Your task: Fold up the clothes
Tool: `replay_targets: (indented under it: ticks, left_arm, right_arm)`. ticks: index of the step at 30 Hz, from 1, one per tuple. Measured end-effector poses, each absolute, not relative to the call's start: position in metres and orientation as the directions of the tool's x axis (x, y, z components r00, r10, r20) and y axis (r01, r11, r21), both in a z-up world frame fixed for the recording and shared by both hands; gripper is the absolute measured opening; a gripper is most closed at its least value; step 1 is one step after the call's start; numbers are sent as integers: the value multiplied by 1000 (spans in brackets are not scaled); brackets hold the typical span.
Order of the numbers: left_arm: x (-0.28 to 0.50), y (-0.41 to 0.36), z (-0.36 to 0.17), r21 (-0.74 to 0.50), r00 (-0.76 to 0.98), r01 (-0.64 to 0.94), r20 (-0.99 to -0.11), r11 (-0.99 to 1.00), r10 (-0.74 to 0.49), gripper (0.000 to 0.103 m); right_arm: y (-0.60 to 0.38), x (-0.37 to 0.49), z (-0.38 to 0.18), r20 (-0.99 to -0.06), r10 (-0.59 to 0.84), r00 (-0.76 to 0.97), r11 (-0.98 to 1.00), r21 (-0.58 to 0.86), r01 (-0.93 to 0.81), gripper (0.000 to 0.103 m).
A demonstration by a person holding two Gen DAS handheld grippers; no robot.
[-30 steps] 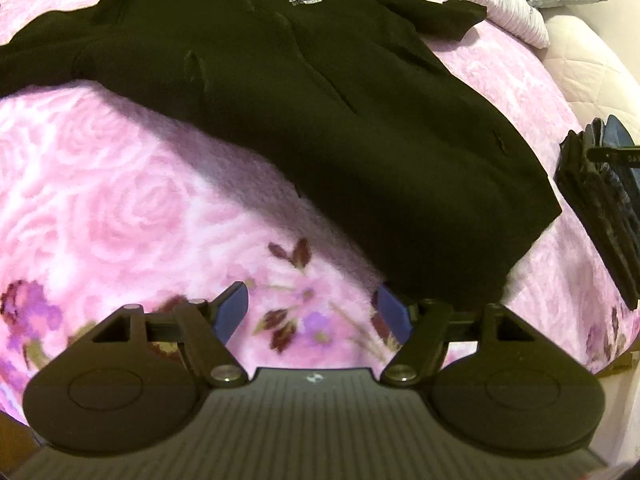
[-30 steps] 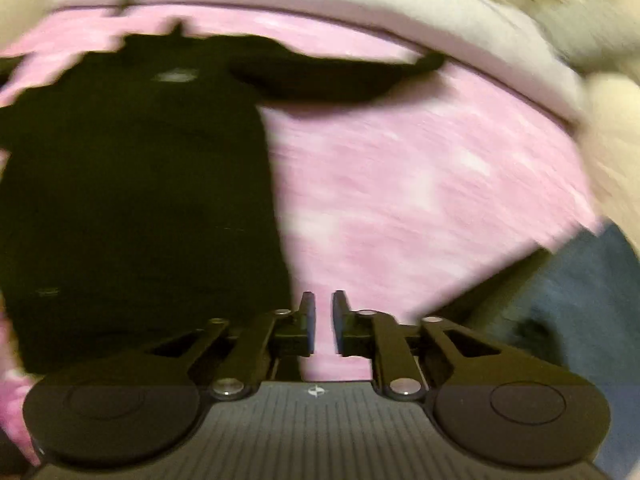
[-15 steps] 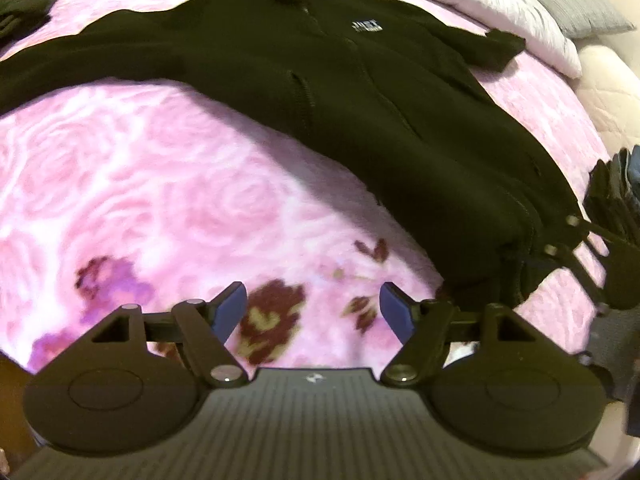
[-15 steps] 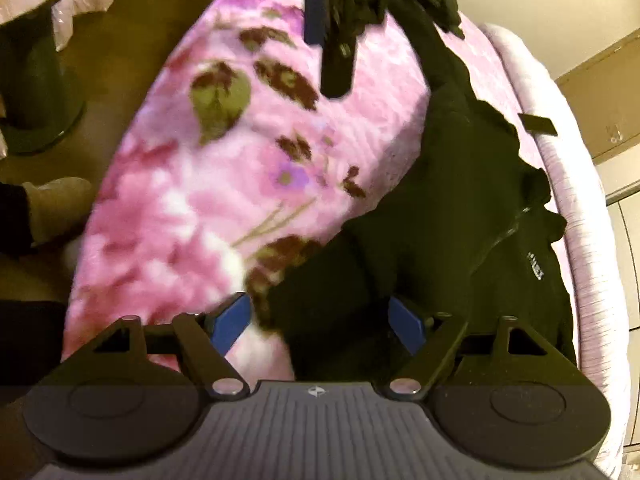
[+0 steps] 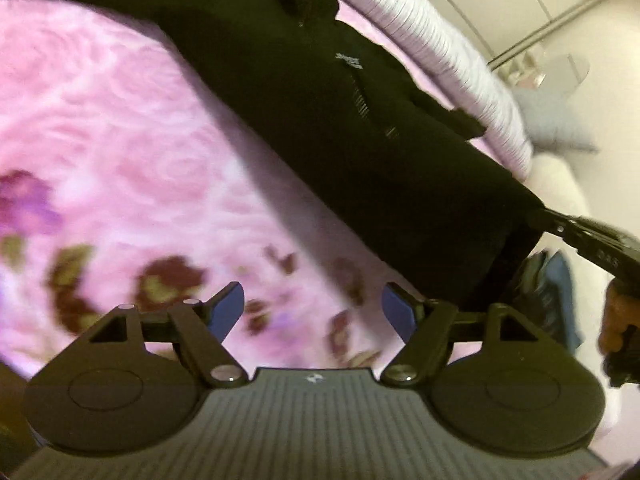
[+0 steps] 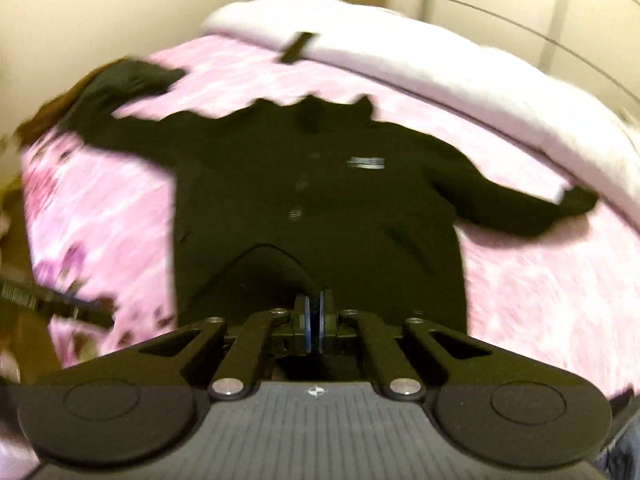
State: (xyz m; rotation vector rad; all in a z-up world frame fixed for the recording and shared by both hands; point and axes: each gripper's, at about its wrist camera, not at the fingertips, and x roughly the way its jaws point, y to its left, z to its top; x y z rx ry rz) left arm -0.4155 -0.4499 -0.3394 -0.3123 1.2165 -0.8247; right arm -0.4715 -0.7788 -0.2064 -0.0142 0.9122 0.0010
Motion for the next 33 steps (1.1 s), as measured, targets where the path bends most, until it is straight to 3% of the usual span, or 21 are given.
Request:
replay_targets:
  ticks: [6,12,15,17,18,19,21,26,33]
  left_arm:
    - [-396,-488,-369,-779,72,224,-586,585,-807,73]
    - [-377,-515,-405,-831,58,90,-545,548,-836,73]
    - [-374,-524,-426,-900,38,-23,-437,436,-899,71]
    - [-375,-529,-437,-927,39,-82,-370,366,-928,56]
    - [-375,-529,-439,-933,43,-101,-350,344,-936,31]
    - [-377,-527,-437,-933,50,-107,-351,345,-935,17]
    - [-380,-516,-425,-927,64,-81,-371,366,-926,3]
    - [-395,-461,-356,-886,97,68,-451,458,-887,0]
    - [-399,-380,-311,-717,83,137,-679,683,-729,0]
  right_arm:
    - [-790,-460,-226,-810,2,586,1000,2,-1,0]
    - [-804,-472,-222,-816,40,577,996,80,44,0]
    - [-809,-474,-225,-823,63,565,991,118,61,0]
    - [-809,-475,-226,-826,67,560,990,123,63,0]
    - [-809,-476,-227,-828,68,557,990,125,64,1]
    - [-809,-477,-227,-828,72,557,990,129,63,1]
    - [-806,-479,-227,-830,88,551,991,131,39,1]
    - [-776,-488,-231,-837,185,515,982,144,-121,1]
    - [-672,-524,-264,-858,334,391,872,123,-474,2]
